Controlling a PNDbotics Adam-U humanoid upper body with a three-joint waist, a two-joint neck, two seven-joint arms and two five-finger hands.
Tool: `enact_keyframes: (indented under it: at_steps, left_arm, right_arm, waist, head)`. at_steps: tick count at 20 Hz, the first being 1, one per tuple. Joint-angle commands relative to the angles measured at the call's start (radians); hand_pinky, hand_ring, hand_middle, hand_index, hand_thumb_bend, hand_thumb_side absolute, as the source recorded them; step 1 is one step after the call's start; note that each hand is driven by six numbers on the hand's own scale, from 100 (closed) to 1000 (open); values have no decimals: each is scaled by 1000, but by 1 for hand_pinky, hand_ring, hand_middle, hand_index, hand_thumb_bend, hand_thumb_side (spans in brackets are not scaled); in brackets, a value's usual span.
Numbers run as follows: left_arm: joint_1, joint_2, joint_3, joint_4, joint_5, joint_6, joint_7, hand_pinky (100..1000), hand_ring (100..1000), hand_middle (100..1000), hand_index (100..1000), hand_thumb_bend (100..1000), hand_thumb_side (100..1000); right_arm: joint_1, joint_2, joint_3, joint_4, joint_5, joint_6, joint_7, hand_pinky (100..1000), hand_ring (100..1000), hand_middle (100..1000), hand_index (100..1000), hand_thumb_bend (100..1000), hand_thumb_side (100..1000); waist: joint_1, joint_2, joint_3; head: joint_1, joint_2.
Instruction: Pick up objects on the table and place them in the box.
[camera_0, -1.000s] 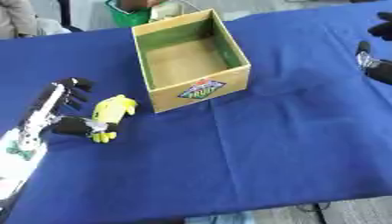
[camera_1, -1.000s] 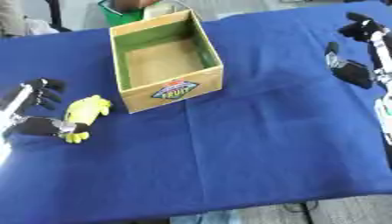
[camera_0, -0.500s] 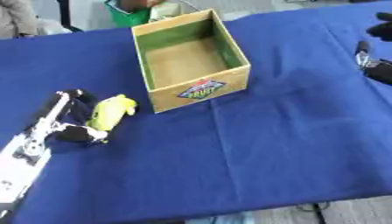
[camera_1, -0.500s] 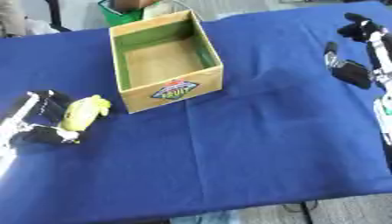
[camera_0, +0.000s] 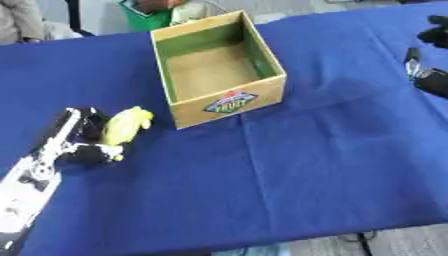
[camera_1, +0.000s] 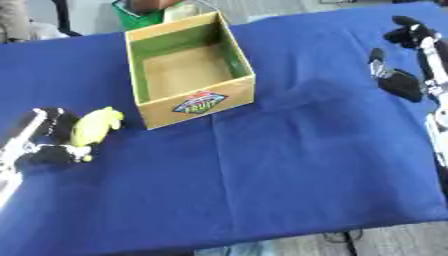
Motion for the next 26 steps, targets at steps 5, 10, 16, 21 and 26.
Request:
enact_keyframes:
  at_steps: [5, 10, 16, 21, 26]
  left_arm:
    - [-12, 23, 29, -26, 27, 9, 48, 369, 354, 362, 502, 240, 100]
    - [-15, 49, 43, -44, 5, 1, 84, 311, 298, 305, 446, 239, 100]
    - [-45, 86, 62, -56, -11, -16, 142, 238, 216, 221, 361, 189, 100]
    - [-112, 111, 71, -56, -28, -33, 155, 222, 195, 197, 335, 189, 100]
    - [-216, 111, 60, -33, -47, -51, 153, 231, 202, 204, 341, 191, 100]
  right_arm:
    - [-15, -23, -10, -21, -3, -2, 0, 854, 795, 705, 933, 100, 230]
    - [-12, -22, -11, -23, -3, -2, 1, 854, 795, 704, 929, 100, 230]
    - [-12, -23, -12, -24, -2, -2, 1, 854, 796, 703, 926, 100, 231]
    - [-12, -21, -10, -23, -1, -3, 3, 854, 796, 702, 926, 100, 230]
    - [-17, -16, -3, -21, -1, -6, 9, 853, 796, 703, 926, 100, 230]
  waist:
    - [-5, -13, 1]
    - [-2, -15, 1]
    - [-1, -17, -4]
    - [0, -21, -10]
    - [-1, -24, -26]
  head:
    - [-5, -13]
    - [-8, -16]
    - [-11, -20]
    - [-12, -25]
    - [-3, -24]
